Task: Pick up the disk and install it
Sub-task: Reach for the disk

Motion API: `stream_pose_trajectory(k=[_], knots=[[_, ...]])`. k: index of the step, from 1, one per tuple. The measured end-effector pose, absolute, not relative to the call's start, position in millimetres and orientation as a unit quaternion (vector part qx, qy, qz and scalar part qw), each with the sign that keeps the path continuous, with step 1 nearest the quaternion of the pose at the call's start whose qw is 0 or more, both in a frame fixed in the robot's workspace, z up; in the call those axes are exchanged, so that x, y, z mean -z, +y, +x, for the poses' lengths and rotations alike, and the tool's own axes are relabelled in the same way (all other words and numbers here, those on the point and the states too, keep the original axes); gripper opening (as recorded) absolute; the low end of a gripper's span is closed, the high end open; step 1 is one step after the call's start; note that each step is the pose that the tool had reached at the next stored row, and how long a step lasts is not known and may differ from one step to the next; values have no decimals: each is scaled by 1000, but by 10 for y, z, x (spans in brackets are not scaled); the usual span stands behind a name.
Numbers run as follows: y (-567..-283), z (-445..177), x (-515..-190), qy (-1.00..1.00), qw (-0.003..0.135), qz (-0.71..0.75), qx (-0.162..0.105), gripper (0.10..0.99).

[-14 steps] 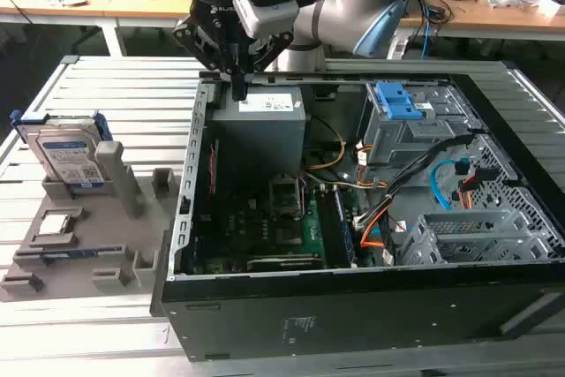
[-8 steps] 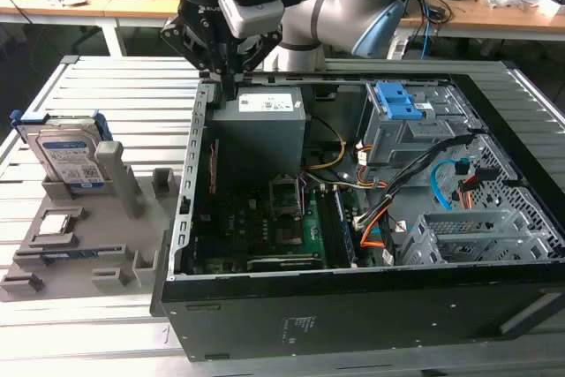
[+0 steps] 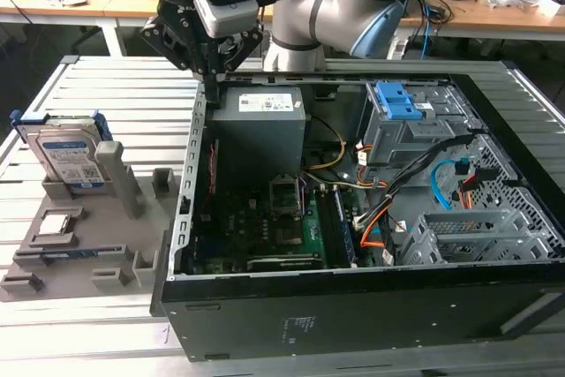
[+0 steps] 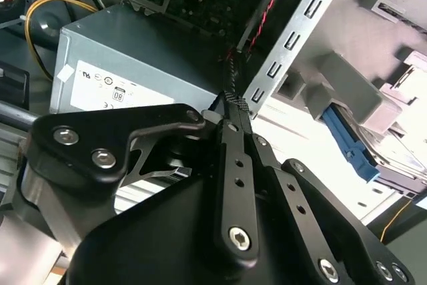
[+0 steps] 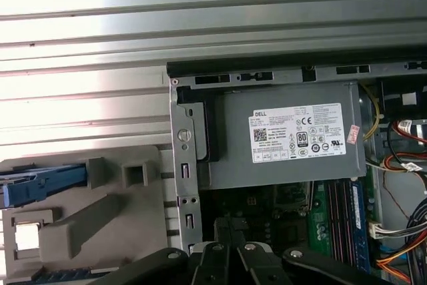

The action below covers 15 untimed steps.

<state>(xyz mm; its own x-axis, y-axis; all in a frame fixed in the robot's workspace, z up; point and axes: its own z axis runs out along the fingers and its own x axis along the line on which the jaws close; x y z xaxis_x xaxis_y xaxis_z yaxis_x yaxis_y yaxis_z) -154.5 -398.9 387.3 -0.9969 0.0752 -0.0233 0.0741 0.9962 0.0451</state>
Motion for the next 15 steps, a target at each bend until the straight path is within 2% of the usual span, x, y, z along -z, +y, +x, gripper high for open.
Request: stream_pose_trajectory(k=[15], knots=[[-3989, -1738, -3873, 999, 12, 37, -22, 106]])
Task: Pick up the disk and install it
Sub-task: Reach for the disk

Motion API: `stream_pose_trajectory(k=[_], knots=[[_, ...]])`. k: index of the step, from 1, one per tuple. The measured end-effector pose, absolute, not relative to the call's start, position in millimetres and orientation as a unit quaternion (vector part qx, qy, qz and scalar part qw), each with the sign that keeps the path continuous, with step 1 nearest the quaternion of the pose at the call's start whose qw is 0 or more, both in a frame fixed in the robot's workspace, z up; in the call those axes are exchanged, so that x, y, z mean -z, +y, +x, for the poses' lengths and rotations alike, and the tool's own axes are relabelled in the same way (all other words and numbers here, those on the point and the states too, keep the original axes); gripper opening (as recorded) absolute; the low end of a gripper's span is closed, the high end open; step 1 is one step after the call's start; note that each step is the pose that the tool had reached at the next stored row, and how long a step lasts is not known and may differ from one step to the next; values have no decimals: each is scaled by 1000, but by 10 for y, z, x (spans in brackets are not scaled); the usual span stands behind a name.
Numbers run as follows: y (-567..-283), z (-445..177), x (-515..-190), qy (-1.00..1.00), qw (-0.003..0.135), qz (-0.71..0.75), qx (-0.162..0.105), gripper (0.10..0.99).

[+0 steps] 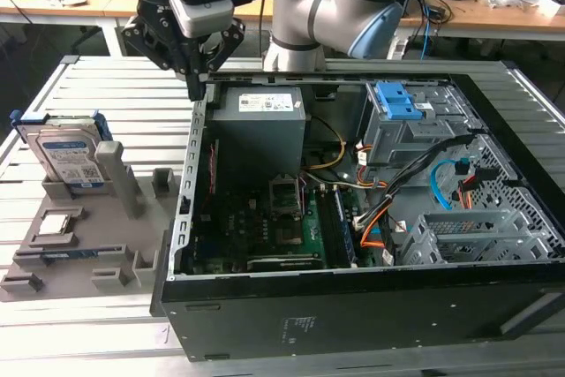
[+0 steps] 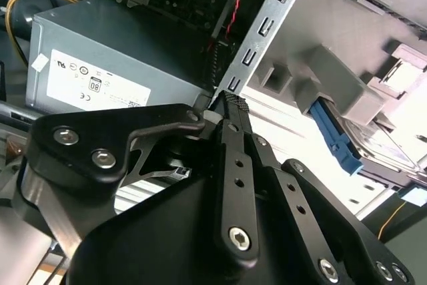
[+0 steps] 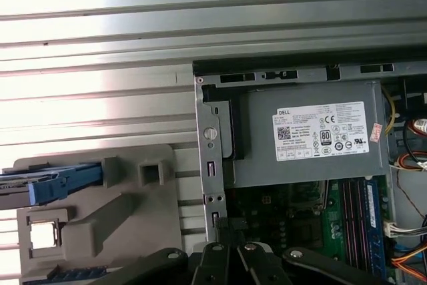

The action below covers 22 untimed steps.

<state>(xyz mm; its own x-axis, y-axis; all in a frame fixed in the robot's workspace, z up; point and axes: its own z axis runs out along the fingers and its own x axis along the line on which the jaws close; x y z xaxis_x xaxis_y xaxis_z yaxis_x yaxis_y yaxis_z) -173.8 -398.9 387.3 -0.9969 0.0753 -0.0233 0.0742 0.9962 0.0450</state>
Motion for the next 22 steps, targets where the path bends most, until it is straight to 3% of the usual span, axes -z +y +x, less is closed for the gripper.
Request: stream_pose_trajectory(k=[22], knots=[[-3988, -2151, -3873, 999, 12, 37, -22, 106]])
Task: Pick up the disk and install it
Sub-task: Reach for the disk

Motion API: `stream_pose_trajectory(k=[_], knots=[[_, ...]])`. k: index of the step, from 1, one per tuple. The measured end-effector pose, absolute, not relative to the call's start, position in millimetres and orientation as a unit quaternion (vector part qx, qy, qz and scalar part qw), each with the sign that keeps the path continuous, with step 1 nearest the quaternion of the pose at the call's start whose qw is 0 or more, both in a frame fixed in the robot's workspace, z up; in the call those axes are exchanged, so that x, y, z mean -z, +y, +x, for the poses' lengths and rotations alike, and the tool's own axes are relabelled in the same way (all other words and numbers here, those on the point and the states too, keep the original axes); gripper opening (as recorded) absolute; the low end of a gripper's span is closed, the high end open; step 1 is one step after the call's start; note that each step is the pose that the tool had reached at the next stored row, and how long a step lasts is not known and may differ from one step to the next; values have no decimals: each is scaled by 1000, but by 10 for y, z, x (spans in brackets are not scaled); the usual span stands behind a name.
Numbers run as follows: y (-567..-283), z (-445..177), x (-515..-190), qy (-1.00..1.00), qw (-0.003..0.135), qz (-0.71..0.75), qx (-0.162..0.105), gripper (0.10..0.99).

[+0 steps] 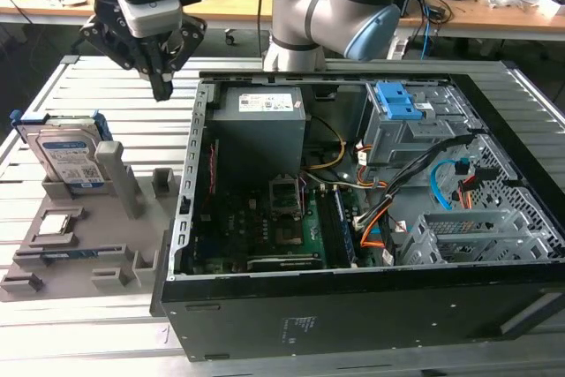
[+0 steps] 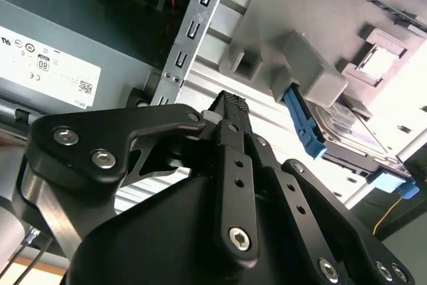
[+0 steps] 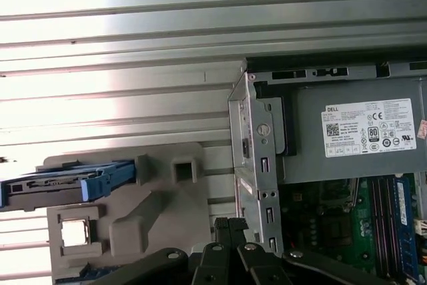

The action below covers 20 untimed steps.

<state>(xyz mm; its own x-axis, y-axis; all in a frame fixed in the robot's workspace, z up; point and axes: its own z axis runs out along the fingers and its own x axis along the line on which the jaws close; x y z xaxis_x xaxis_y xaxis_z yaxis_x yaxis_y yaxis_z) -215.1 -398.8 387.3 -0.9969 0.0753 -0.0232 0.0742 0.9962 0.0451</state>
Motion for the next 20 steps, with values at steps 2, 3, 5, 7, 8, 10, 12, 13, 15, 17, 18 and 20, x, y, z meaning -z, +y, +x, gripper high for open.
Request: stream_pose_trajectory(k=[2, 3, 5, 7, 8, 10, 12, 13, 15, 17, 18, 20], knots=[[-3988, -2192, -3873, 999, 12, 37, -22, 106], [-3989, -2203, -3873, 999, 12, 37, -22, 106], [-3989, -2243, -3873, 999, 12, 37, -22, 106], [-3989, -2272, -3873, 999, 13, 37, -22, 106], [-3988, -2297, -3873, 999, 12, 37, -22, 106], [-3988, -2326, -3873, 999, 12, 37, -22, 106], [-3989, -2362, -3873, 999, 12, 37, -22, 106], [-3988, -2383, -3873, 999, 12, 37, -22, 106], [-3989, -2426, -3873, 999, 12, 37, -22, 106], [-3988, -2465, -3873, 999, 13, 37, -22, 106], [-3989, -2479, -3872, 999, 13, 37, -22, 106], [-3989, -2528, -3873, 999, 12, 37, -22, 106]])
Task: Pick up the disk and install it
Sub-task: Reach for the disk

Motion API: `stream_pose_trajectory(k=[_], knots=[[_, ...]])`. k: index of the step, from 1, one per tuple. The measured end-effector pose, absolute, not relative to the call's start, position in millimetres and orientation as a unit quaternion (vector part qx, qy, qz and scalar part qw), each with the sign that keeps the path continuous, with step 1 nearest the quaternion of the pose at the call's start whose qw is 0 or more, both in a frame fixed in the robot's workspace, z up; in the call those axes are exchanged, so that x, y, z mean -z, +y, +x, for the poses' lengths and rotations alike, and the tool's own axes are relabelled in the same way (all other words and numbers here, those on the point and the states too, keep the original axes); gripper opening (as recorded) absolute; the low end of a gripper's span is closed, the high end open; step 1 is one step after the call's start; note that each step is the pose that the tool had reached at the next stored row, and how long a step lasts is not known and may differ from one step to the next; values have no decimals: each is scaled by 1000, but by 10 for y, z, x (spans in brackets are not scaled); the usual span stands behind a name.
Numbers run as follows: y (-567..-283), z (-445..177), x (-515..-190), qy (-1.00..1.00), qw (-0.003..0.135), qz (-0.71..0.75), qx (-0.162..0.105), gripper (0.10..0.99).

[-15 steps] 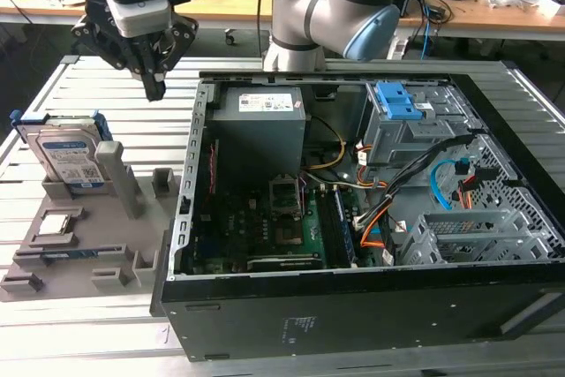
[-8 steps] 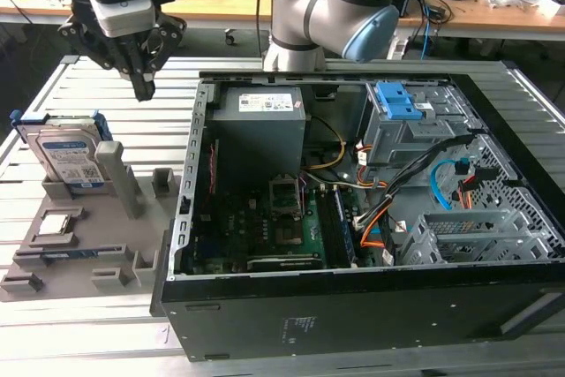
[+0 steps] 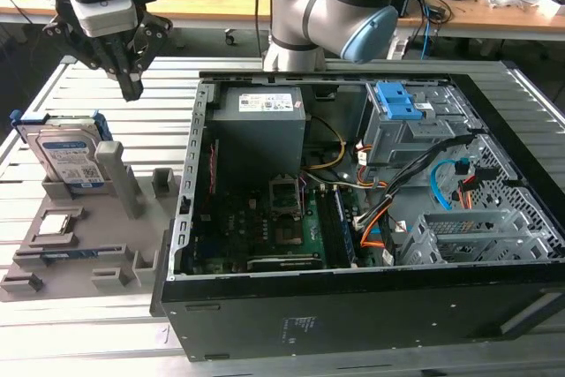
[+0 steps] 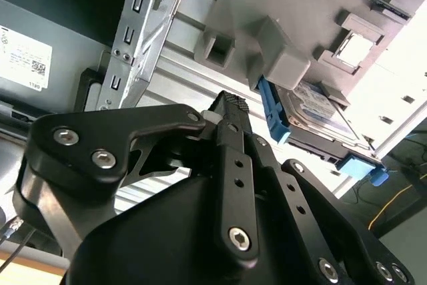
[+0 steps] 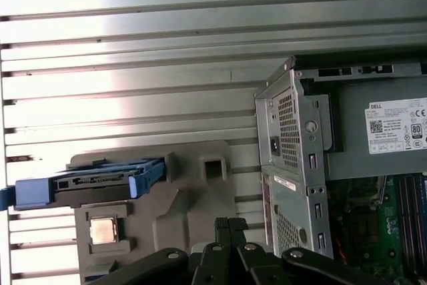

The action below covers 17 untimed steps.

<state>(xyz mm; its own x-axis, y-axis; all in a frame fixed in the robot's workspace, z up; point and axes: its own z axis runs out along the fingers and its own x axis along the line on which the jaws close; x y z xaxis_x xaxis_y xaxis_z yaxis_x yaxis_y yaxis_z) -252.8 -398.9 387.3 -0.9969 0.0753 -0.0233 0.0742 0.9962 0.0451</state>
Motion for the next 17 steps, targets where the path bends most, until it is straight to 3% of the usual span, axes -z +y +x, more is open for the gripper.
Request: stream_pose_trajectory(k=[17], knots=[[-3989, -2873, -3873, 999, 12, 37, -22, 106]])
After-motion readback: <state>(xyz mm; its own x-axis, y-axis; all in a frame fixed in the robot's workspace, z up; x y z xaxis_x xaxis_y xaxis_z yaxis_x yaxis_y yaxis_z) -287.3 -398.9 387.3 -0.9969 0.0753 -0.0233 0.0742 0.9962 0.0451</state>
